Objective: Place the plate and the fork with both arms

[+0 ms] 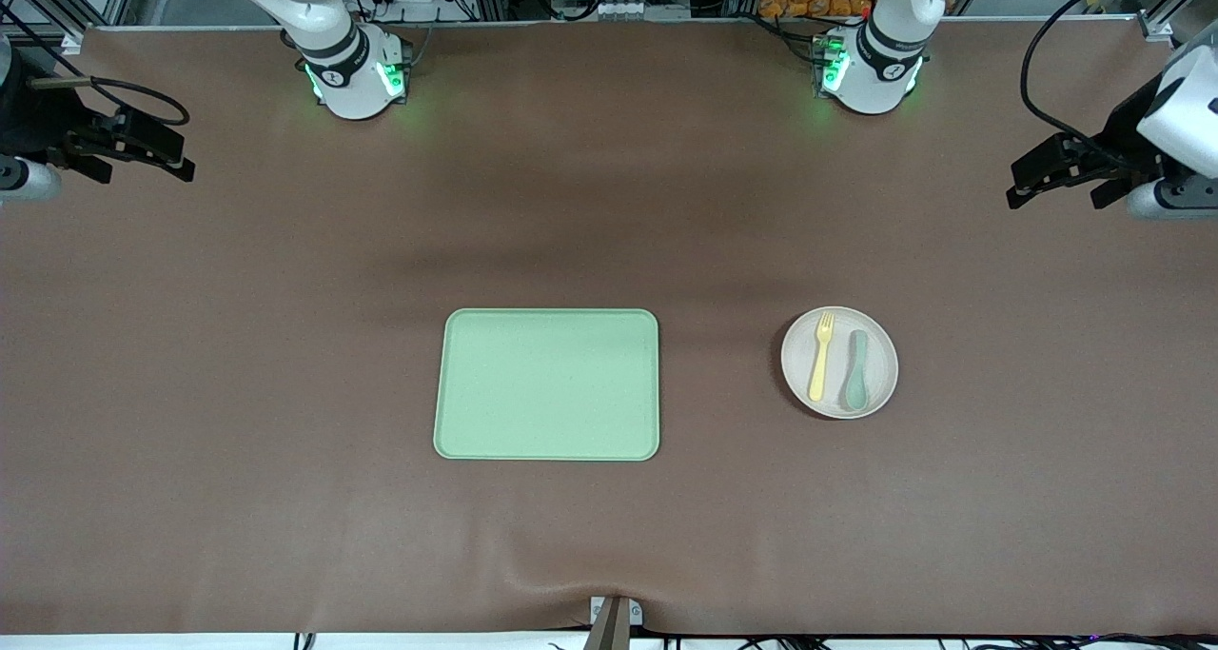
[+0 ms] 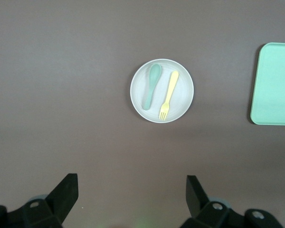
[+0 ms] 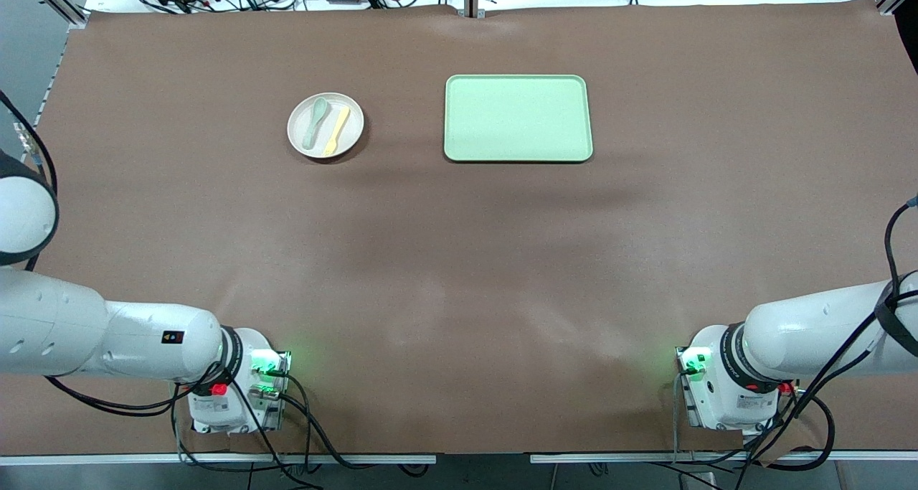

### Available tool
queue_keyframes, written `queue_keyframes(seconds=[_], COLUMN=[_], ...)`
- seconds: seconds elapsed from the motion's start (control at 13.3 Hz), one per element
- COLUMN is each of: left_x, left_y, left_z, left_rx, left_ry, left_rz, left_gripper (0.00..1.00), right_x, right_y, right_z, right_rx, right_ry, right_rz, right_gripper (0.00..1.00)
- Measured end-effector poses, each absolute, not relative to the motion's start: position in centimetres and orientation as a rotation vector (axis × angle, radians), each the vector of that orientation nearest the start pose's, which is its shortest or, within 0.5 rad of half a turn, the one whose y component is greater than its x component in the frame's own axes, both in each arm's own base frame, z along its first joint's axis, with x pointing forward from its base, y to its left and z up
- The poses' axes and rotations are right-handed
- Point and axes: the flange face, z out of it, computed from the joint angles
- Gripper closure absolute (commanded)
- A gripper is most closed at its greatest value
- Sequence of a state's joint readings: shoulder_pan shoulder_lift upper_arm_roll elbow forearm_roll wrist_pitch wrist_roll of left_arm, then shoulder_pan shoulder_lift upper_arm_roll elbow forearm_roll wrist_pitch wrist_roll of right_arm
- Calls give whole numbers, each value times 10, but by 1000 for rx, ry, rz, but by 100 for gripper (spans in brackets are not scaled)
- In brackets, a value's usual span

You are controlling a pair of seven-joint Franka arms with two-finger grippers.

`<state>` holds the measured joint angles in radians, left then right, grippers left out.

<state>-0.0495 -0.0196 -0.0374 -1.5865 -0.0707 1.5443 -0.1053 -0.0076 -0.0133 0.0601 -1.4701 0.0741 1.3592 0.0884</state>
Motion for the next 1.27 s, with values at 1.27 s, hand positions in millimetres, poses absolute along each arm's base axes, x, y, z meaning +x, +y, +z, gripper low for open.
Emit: queue_keyframes(seconds=[1.27], left_x=[601], left_y=[-31], left_z=[442], left_rx=[-3224], left_ry=[74], left_rz=[97], left_gripper=[0], right_x=[526], right_y=[39], right_z=[661], right_rx=[-3067], right_ry=[32], right_rz=[161], right_gripper=[0])
